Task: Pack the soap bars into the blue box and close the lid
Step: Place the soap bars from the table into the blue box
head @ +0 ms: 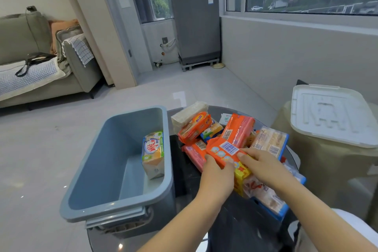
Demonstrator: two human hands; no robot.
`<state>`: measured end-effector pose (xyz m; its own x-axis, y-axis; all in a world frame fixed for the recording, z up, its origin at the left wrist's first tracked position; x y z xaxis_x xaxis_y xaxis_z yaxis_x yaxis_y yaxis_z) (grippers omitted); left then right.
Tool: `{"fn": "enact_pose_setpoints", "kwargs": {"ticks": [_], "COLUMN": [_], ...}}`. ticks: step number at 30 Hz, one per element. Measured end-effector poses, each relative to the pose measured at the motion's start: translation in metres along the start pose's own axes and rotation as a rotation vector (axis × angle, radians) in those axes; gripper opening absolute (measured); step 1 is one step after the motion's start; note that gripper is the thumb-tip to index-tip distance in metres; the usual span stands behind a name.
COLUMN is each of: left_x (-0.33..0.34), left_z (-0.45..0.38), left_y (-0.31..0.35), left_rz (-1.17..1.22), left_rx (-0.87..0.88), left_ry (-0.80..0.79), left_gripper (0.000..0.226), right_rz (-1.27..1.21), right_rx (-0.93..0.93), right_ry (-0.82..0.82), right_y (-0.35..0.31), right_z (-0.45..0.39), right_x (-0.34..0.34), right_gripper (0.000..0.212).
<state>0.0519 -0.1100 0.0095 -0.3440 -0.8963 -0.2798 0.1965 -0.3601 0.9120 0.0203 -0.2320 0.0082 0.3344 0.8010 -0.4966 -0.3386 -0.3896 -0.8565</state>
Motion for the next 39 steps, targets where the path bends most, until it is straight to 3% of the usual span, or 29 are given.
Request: {"fn": "enact_pose_setpoints", "kwargs": {"ticks": [5, 10, 17, 19, 22, 28, 33, 39], "left_x": [0.001, -0.006, -0.026, -0.035, -0.053, -0.104, -0.146, -0.190], "left_z": [0.005, 0.011, 0.031, 0.038, 0.047, 0.058, 0.054, 0.039], "left_y": [-0.006, -0.004, 0.016, 0.026, 0.042, 0.073, 0.077, 0.067], "left_rz": [0.119, 0.167, 0.207, 0.201, 0.236, 0.324, 0.275, 0.314], "left_rx": [-0.043, 0.042, 0.163, 0.219, 0.258, 0.257, 0.207, 0.065], "left_ry": [-0.055, -0.038, -0.046, -0.034, -0.008, 0.009, 0.060, 0.101], "left_gripper": [0.064, 0.054, 0.056, 0.056, 0.052, 0.039, 0.050, 0.047], "right_rz": [-0.154, -0.261, -0.412, -0.442, -0.502, -0.568, -0.661, -0.639], "right_rx": [0.004, 0.026, 0.012, -0.040, -0.140, -0.285, -0.333, -0.284], "right_ry": [0.043, 0.096, 0.136, 0.156, 0.161, 0.093, -0.031, -0.164], "right_y": [-0.001, -0.005, -0.020, -0.030, -0.054, -0.100, -0.125, -0.143], "right_z": [0.006, 0.018, 0.035, 0.040, 0.051, 0.064, 0.062, 0.050], "right_x": [0.001, 0.003, -0.011, -0.014, -0.016, -0.003, 0.023, 0.064], "right_gripper": [0.011, 0.022, 0.036, 0.033, 0.010, 0.007, 0.017, 0.024]}}
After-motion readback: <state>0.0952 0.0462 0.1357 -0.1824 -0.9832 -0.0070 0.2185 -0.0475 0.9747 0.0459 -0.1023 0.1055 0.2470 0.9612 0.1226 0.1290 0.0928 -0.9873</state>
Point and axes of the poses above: each hand's wrist, its own z-axis away from the middle knuckle, its own x-axis out of the palm, y = z × x, the point moved 1 cm from there along -z, towards the middle knuckle, and after that the axes turned 6 degrees about y, right-handed, at the moved point
